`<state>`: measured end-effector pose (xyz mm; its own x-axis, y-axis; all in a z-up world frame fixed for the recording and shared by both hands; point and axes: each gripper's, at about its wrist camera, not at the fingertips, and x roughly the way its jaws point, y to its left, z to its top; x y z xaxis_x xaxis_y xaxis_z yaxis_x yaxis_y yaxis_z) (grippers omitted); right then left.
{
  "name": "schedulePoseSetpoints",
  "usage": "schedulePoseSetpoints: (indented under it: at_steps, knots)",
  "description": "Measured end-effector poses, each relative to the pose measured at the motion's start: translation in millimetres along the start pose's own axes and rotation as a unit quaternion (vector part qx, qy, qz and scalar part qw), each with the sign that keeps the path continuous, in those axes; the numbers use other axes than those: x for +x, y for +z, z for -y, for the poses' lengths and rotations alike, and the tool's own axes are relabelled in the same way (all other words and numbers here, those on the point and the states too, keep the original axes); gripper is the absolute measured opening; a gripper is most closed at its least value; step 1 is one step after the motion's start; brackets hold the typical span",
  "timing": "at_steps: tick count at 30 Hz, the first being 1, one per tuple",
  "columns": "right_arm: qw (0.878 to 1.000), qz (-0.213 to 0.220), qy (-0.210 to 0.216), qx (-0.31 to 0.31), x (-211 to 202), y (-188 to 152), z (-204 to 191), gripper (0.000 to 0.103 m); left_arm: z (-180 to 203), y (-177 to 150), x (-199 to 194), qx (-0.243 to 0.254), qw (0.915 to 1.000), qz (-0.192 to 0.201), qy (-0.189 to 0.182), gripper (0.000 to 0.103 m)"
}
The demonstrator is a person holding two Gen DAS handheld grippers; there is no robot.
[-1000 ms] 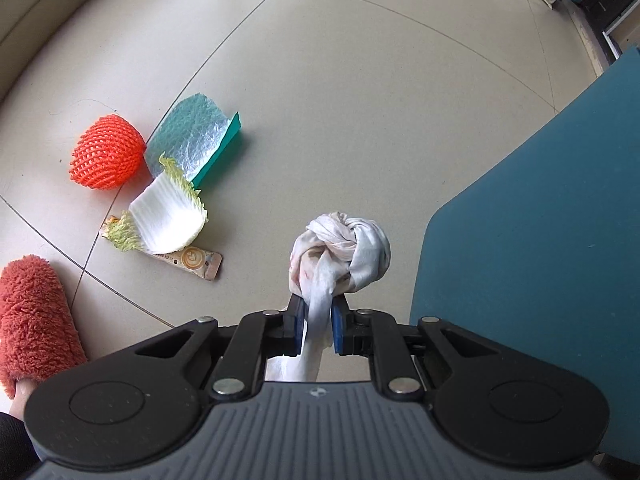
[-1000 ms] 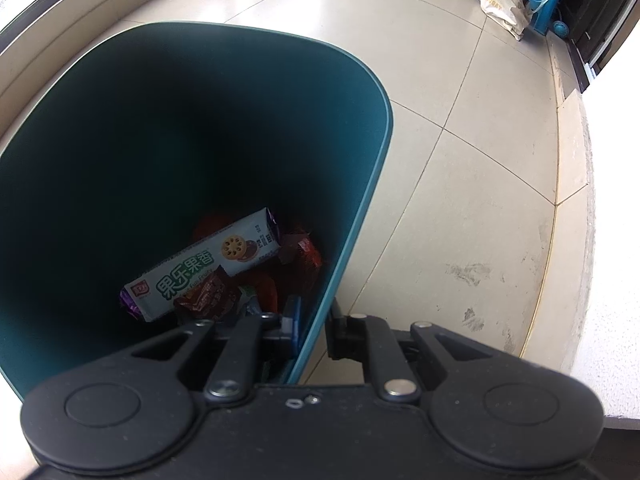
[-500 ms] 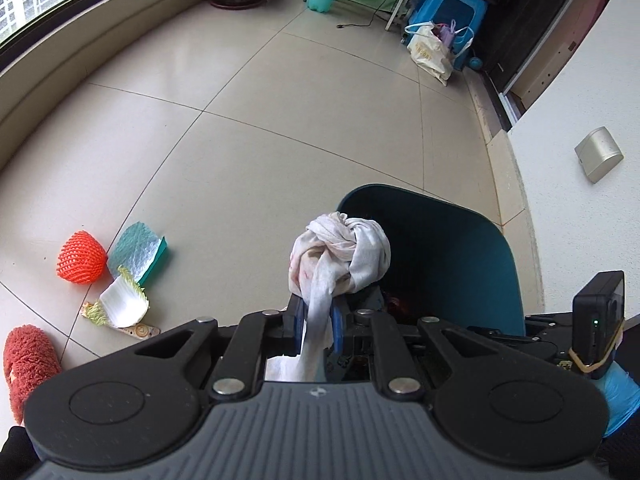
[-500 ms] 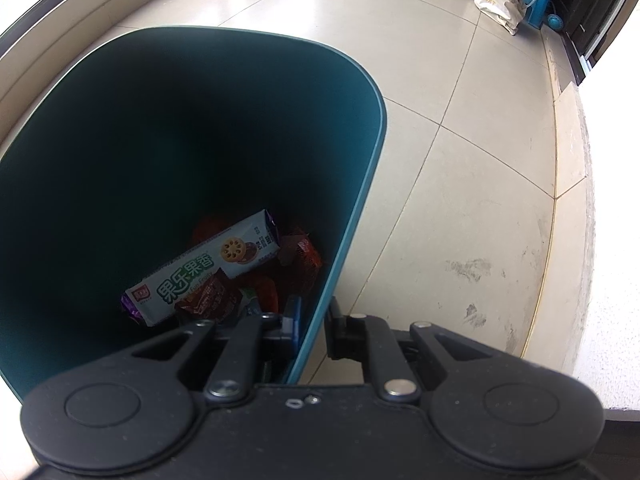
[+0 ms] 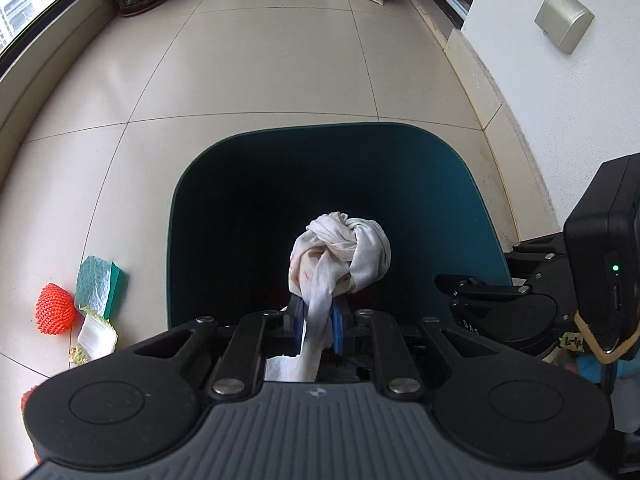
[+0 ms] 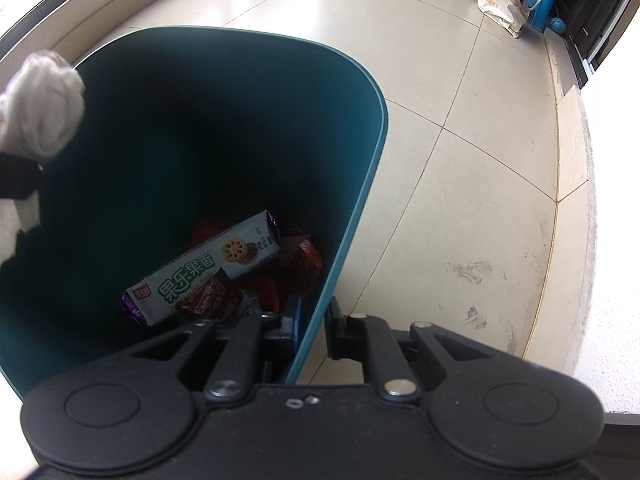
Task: Collect trash
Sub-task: 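Carry the white cloth into the wastebasket and open the left gripper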
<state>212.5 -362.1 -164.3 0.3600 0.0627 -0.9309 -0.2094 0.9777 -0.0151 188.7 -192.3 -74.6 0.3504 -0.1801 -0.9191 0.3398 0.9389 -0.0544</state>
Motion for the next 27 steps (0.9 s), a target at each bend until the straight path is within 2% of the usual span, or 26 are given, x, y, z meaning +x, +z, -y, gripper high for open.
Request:
schedulePoseSetpoints:
  at_steps: [5, 13, 16, 20, 22, 23, 24, 27]
  knots:
    - [1.0, 0.001, 0.002, 0.0, -1.2, -0.9, 0.8, 0.012, 0.3, -6.1, 32.9, 0.009, 0.9995, -0.028, 0.013, 0.014]
    - [1.0, 0.001, 0.003, 0.0, -2.8, -0.9, 0.7, 0.012, 0.2, -14.9, 61.1, 0.016, 0.9977, -0.06, 0.026, 0.014]
    - [1.0, 0.001, 0.004, 0.002, -3.6, -0.4, 0.8, 0.012, -2.5, -17.4, 63.8, 0.011, 0.9977, -0.064, 0.018, 0.019]
    - [1.0, 0.001, 0.004, 0.002, -3.9, 0.0, 0.6, 0.012, -11.8, -18.7, 61.3, -0.004, 0.9985, -0.055, -0.001, 0.034]
    - [1.0, 0.001, 0.002, 0.001, -5.3, 1.0, -0.3, 0.012, -16.2, -19.9, 57.9, -0.012, 0.9987, -0.047, -0.013, 0.052]
    - [1.0, 0.0, 0.002, 0.001, -5.5, 1.3, -0.7, 0.012, -18.7, -20.8, 55.0, -0.015, 0.999, -0.038, -0.019, 0.065]
    - [1.0, 0.0, 0.002, 0.001, -5.7, 1.6, -1.1, 0.012, -20.5, -21.7, 51.6, -0.018, 0.9991, -0.029, -0.024, 0.07]
    - [1.0, -0.001, 0.001, 0.001, -6.3, 2.5, -2.1, 0.012, -21.7, -19.5, 43.7, -0.023, 0.9987, -0.02, -0.041, 0.07]
